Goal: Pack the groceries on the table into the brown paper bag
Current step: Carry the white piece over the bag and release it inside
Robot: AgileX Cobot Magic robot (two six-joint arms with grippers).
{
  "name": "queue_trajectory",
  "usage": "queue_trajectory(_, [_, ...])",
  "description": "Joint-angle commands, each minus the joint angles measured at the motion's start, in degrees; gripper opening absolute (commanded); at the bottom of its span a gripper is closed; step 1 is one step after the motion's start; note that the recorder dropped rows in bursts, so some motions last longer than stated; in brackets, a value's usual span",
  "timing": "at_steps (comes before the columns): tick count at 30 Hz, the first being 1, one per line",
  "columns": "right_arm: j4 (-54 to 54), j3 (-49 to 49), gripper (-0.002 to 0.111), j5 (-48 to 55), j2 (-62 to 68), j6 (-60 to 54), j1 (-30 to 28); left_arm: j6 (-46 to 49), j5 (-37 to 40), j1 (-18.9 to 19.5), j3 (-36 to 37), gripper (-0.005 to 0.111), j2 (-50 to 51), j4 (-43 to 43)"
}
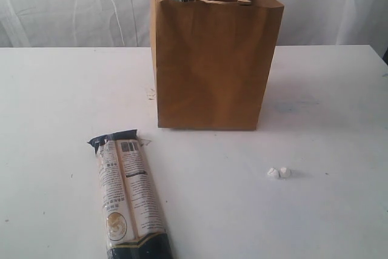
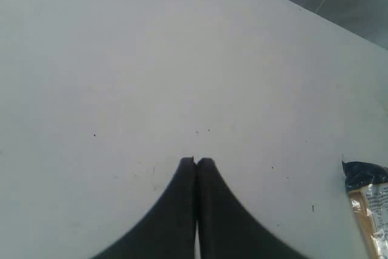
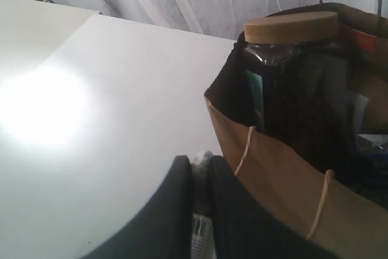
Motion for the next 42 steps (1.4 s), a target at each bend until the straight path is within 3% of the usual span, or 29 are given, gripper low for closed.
queue_trajectory(1, [1.5,-4.83,0.0,-1.36,5.33,-0.72,0.0,-0.12,0.19,0.26,0.22,0.0,-0.32,-0.18])
queue_trajectory(7, [-4.45,-9.94,0.0,-3.47,12.97,-0.73,-0.21,-0.12,0.21,0.05,0.22,0.0,-0.32,-0.18])
queue_trajectory(14, [-4.79,-10.73,0.001,-6.92,18.44,-0.73,-0.21,-0.12,0.21,-2.96,0.22,0.0,-0.32,-0.18])
queue_trajectory(23, [-4.83,-10.73,0.021,-9.34,19.11,-0.73,-0.21,-0.12,0.21,-3.12,0.22,0.0,-0.32,-0.18])
queue_trajectory(28, [-4.83,-10.73,0.021,-7.92,17.66,-0.73,-0.21,-0.12,0.21,-3.12,0.22,0.0,-0.32,-0.18])
queue_trajectory(33, [-7.57,-10.73,0.02,0.55,14.26,-0.73,-0.21,-0.12,0.21,-3.12,0.22,0.0,-0.32,-0.18])
queue_trajectory(39, [-21.4,-10.19,0.001,6.54,9.48,0.46,-0.21,-0.12,0.21,-3.12,0.22,0.0,-0.32,-0.18])
queue_trajectory(42, [-26.01,-7.55,0.0,3.09,5.73,3.52,-0.21,-0.12,0.21,-3.12,0.22,0.0,-0.32,-0.18])
